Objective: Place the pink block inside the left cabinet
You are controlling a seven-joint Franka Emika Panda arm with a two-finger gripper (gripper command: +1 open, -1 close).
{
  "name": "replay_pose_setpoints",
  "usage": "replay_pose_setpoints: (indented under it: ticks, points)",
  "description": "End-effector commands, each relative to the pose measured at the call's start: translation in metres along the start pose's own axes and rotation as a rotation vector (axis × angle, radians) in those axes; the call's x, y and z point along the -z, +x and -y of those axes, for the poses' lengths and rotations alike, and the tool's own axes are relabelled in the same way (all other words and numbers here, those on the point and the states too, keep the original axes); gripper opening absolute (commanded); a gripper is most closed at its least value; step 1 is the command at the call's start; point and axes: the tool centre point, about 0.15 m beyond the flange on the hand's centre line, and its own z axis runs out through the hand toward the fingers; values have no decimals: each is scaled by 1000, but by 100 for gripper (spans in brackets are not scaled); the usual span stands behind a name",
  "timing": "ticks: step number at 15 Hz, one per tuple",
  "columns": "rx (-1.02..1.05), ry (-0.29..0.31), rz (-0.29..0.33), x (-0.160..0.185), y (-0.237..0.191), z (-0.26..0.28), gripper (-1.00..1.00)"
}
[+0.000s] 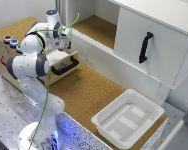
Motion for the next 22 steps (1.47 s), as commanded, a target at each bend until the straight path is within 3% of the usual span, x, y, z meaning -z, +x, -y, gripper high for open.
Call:
replay_pose_setpoints:
  ticks: [1,4,8,9,10,11,13,17,22]
  points:
    - [-223,-179,-112,4,92,-15,-100]
    - [-244,-185,-154,10,139,-23,-100]
    - [-240,-256,-70,-21,194,-37,-100]
    - [-238,-234,-50,-29,201,-45,-100]
    - [-245,-249,-25,-39,208,-55,-100]
    - [-247,-211,8,-49,215,-66,-100]
    - [-260,-199,38,-63,222,-80,-100]
    - [-262,-206,39,-76,231,-94,-100]
    - [-213,-246,36,-84,206,-82,-100]
